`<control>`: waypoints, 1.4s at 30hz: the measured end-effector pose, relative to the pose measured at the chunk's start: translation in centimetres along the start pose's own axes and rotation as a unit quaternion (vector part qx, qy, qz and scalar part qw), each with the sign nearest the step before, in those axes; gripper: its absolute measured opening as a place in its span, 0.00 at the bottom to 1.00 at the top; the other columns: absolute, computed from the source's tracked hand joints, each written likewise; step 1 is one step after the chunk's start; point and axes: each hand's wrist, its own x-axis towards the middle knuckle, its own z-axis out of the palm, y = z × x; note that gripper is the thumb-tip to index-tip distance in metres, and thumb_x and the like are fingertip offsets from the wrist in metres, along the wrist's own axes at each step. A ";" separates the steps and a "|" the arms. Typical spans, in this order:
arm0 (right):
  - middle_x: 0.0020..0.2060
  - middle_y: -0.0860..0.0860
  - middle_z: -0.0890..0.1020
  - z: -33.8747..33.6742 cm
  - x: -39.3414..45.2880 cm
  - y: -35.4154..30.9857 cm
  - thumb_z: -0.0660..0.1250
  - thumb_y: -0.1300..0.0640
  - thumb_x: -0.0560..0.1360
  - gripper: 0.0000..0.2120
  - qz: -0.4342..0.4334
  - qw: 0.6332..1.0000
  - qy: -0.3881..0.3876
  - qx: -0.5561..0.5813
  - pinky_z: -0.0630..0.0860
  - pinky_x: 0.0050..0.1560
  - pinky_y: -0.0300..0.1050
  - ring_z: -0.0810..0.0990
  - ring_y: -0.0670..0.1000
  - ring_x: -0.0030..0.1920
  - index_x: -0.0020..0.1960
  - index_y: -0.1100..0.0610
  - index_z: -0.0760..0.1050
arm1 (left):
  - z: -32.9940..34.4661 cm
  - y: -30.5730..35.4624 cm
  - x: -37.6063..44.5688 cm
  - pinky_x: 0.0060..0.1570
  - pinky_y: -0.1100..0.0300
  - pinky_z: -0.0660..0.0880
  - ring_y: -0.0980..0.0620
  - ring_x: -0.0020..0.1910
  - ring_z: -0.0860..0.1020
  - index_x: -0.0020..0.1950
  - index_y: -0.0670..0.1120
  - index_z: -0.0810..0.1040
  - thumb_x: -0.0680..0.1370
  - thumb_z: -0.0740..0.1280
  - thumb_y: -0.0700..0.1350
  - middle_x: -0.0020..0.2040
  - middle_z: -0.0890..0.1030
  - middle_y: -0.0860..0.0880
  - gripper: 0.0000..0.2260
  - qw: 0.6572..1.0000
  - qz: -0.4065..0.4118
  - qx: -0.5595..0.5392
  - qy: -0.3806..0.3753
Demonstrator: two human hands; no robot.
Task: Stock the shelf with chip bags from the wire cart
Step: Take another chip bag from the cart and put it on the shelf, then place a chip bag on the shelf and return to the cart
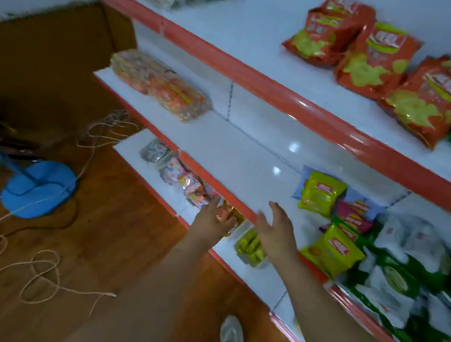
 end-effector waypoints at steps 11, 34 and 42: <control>0.74 0.56 0.65 16.1 -23.0 -14.5 0.59 0.46 0.80 0.28 -0.360 0.871 -0.328 -0.072 0.60 0.75 0.52 0.63 0.55 0.74 0.76 0.57 0.61 | -14.1 -16.7 -35.3 0.69 0.49 0.70 0.45 0.69 0.72 0.77 0.48 0.65 0.75 0.68 0.60 0.72 0.72 0.44 0.33 0.875 -0.262 -0.111 0.393; 0.76 0.52 0.62 28.8 -85.1 3.7 0.67 0.46 0.75 0.37 -0.554 0.435 -0.625 -0.336 0.62 0.72 0.50 0.61 0.53 0.75 0.78 0.54 0.55 | 20.6 -32.5 -100.7 0.66 0.49 0.72 0.42 0.70 0.68 0.77 0.45 0.63 0.78 0.67 0.49 0.72 0.67 0.41 0.28 0.497 -0.556 -0.344 0.571; 0.75 0.53 0.64 33.2 -98.0 9.5 0.67 0.46 0.75 0.37 -0.622 0.327 -0.584 -0.407 0.66 0.71 0.51 0.64 0.55 0.73 0.78 0.55 0.54 | 23.5 -40.6 -109.6 0.67 0.54 0.67 0.42 0.71 0.69 0.77 0.45 0.61 0.76 0.68 0.52 0.73 0.67 0.40 0.32 0.477 -0.596 -0.386 0.518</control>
